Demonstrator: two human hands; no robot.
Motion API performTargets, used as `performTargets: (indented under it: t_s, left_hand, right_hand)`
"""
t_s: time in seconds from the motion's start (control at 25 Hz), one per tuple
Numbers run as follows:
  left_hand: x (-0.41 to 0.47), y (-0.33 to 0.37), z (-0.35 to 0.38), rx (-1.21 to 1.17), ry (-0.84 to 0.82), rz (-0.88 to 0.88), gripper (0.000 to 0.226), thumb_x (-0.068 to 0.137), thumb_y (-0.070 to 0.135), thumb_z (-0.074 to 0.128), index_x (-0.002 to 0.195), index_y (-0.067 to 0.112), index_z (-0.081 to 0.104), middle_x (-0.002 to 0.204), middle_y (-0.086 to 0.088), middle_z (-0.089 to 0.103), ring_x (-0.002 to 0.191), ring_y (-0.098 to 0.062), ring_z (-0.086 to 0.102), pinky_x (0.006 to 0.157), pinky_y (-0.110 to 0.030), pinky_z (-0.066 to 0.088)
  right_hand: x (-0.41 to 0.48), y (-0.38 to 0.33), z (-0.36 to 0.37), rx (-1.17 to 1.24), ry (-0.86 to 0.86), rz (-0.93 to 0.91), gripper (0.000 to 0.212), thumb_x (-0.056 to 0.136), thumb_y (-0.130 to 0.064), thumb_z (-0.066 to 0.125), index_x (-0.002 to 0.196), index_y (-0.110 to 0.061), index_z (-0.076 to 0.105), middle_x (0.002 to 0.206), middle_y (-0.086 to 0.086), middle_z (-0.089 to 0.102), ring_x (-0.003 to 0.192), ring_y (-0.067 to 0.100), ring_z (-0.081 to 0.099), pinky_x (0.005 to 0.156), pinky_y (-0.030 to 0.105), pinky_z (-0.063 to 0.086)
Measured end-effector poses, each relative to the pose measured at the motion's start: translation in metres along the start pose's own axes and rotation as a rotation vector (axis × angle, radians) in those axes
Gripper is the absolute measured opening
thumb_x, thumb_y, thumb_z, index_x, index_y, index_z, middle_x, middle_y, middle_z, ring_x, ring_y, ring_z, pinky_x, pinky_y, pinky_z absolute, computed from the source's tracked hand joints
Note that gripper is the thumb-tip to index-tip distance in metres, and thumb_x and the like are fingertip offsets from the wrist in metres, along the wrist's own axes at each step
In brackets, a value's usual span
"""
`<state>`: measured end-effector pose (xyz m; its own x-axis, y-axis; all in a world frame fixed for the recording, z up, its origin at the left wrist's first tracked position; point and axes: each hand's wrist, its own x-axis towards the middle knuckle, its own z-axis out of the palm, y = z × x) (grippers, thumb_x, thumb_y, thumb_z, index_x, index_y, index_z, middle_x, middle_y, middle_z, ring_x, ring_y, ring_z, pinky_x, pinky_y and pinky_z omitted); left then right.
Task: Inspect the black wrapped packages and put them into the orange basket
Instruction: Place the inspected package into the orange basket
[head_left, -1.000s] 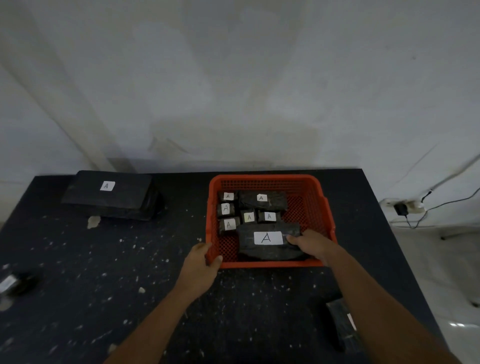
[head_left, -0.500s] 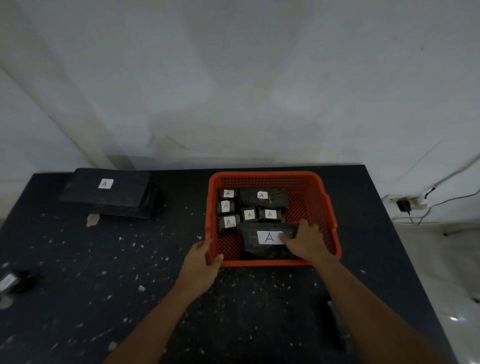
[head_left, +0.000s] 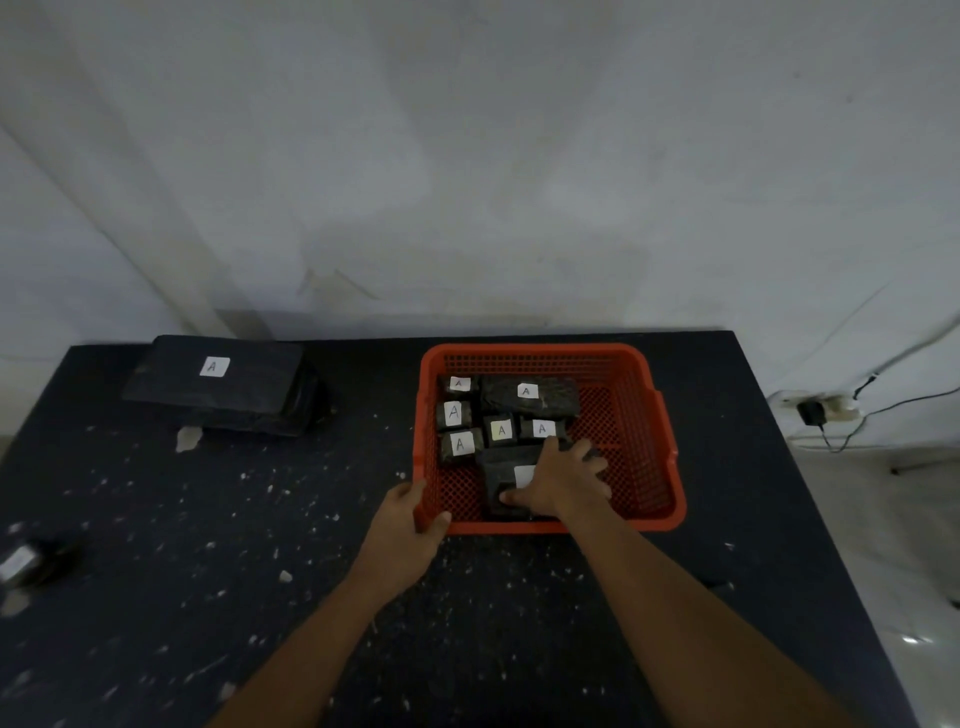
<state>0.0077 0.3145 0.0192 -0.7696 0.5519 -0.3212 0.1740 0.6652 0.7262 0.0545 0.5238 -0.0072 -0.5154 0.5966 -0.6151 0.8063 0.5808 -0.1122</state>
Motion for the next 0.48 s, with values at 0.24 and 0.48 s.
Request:
performTargets:
  t_s: [0.24,0.48]
  left_hand:
    - [-0.001,0.002,0.001,-0.004,-0.015,-0.031,0.049,0.092,0.027,0.058,0.139,0.022,0.045,0.138,-0.007,0.045,0.119,-0.013,0.048,0.101,-0.02,0.034]
    - [-0.011,-0.004,-0.005,-0.028,0.021,-0.013,0.043,0.091,0.028,0.06,0.133,0.027,0.049,0.135,-0.002,0.05,0.118,-0.012,0.05,0.107,-0.034,0.042]
  right_hand:
    - [-0.003,-0.004,0.006,-0.004,0.014,0.022,0.116,0.066,-0.067,0.076,0.152,-0.023,0.012,0.158,0.022,0.002,0.144,0.049,0.009,0.106,0.069,0.033]
    - [-0.013,0.019,-0.004,0.19,0.042,-0.07,0.098,0.072,-0.061,0.075,0.15,-0.026,0.029,0.156,0.017,0.018,0.142,0.042,0.021,0.11,0.063,0.032]
